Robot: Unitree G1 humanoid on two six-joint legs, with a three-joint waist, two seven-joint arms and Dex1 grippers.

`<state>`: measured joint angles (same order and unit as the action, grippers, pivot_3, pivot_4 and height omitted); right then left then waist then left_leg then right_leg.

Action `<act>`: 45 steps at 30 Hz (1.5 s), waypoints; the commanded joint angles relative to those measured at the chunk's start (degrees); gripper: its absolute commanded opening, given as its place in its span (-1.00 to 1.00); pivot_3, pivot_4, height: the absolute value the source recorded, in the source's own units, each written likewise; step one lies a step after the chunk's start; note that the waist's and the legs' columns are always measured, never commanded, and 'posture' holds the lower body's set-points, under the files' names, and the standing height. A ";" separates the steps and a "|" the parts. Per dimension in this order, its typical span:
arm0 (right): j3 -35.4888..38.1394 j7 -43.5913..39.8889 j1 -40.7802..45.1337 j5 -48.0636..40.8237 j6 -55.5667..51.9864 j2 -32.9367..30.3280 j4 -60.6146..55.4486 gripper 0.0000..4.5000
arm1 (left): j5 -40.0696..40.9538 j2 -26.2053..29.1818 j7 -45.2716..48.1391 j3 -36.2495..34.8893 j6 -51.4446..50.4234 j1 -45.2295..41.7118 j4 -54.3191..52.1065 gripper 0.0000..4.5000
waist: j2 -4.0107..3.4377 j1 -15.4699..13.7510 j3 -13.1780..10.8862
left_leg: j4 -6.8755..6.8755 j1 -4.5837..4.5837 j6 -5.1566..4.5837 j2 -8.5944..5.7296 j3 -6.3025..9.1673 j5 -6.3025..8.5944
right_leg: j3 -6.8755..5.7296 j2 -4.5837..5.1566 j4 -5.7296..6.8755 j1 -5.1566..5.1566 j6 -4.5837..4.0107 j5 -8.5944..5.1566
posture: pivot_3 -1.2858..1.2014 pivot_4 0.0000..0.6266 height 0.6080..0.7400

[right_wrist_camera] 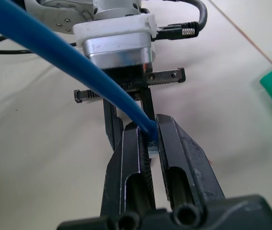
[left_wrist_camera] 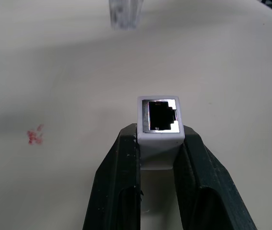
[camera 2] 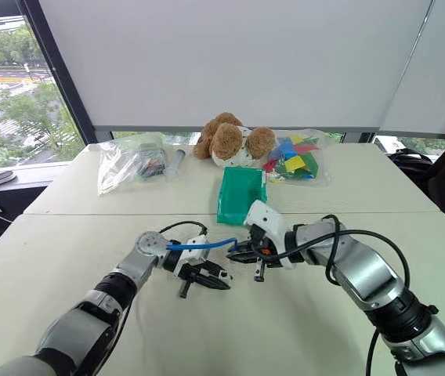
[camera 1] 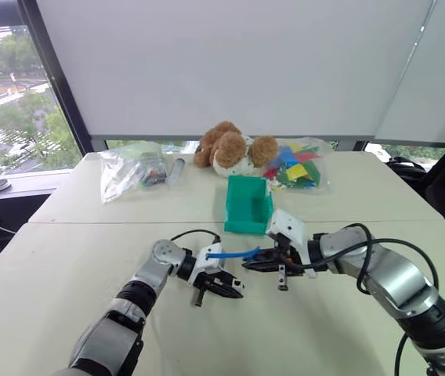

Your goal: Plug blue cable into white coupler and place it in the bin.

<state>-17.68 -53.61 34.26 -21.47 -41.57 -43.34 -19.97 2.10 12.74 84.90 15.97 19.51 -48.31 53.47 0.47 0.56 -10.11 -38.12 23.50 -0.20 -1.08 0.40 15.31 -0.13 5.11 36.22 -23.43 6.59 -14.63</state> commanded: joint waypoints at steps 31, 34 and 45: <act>-4.08 -5.71 1.11 9.59 6.44 1.66 5.72 -1.00 | -4.09 -1.41 -1.19 1.06 5.28 -1.54 4.61 -0.85 | 0.02 -0.81 0.06 | -0.10 -0.09 0.00 -0.04 0.05 0.00 | -0.02 0.03 0.01 0.15 0.00 0.00 | 0.03 -0.52 1.00; -3.91 -5.87 1.25 9.69 6.45 1.65 5.95 -1.00 | -4.17 -1.56 -1.29 1.07 5.36 -1.73 4.80 -0.85 | 0.02 -1.10 0.06 | -0.11 -0.09 0.00 -0.04 0.05 0.00 | -0.02 0.03 0.01 0.16 0.00 0.00 | 0.03 -0.52 1.00; -2.29 -6.91 2.43 8.62 5.58 1.42 6.52 -1.00 | -4.37 -1.65 -1.45 1.04 5.65 -2.02 5.18 -0.85 | 0.02 -1.19 0.06 | -0.11 -0.10 0.00 -0.04 0.05 0.00 | -0.02 0.03 0.01 0.16 0.00 0.01 | 0.03 -0.52 1.00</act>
<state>-22.36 -60.67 35.41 -13.25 -35.20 -40.88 -13.70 -0.61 10.91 83.62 16.07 24.67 -50.22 57.72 0.49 -0.63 -10.06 -38.23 23.40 -0.20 -1.12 0.44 15.31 -0.16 5.14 36.23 -23.27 6.58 -14.62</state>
